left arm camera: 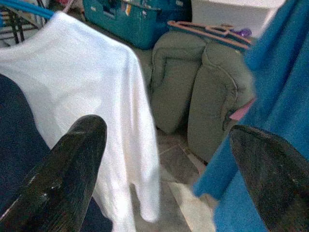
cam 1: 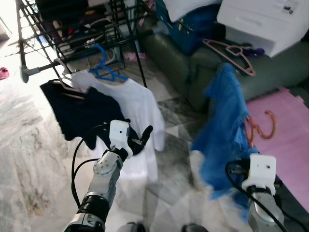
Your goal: Hang hanger
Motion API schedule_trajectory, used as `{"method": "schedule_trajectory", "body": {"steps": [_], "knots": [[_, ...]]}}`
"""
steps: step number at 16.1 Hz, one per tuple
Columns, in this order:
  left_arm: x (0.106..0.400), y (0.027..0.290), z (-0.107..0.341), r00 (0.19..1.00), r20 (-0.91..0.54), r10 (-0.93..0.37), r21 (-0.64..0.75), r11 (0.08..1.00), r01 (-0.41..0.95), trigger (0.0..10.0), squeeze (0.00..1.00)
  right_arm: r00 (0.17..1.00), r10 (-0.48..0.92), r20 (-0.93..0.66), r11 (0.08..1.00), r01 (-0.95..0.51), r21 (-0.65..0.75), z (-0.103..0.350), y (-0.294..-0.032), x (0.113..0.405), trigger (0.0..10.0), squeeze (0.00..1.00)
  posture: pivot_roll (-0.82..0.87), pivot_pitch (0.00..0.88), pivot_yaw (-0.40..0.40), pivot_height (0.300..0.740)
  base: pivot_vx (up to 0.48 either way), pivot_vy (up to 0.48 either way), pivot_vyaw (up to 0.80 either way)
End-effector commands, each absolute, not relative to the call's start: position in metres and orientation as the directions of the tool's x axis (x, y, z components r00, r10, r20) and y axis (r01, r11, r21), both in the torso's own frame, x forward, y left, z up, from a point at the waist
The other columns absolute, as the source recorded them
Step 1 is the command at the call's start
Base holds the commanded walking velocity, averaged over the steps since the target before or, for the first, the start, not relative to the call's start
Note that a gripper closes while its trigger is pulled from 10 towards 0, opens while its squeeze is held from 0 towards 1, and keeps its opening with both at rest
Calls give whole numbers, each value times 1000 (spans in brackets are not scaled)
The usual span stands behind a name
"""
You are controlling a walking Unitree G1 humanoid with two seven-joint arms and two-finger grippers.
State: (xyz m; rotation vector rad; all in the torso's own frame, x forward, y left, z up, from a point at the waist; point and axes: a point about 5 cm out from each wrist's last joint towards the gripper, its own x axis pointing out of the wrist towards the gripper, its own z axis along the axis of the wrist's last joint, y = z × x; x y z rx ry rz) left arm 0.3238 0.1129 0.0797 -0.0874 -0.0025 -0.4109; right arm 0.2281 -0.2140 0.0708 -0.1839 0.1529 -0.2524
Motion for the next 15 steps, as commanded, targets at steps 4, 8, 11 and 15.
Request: {"method": "schedule_trajectory", "body": {"steps": [4,8,11,15], "knots": [[319,128,69,933,-19,-360,-85,930,357,10000,0,977,-187,-103,974,171,-149,75,-199,233,10000,0,-137,158,79,740,148,402,338],[318,128,68,931,-26,-363,-79,929,361,10000,0,976,-187,-116,973,167,-160,73,-197,233,10000,0,-134,162,76,740,0,422,0],[317,130,65,938,-43,-345,-73,937,341,10000,0,974,-185,-128,974,164,-157,71,-198,231,10000,0,-131,164,75,740,164,250,0],[317,131,63,947,-50,-318,-60,947,315,10000,0,974,-164,-156,978,139,-157,68,-200,233,10000,0,-134,162,74,740,0,0,0]]}}
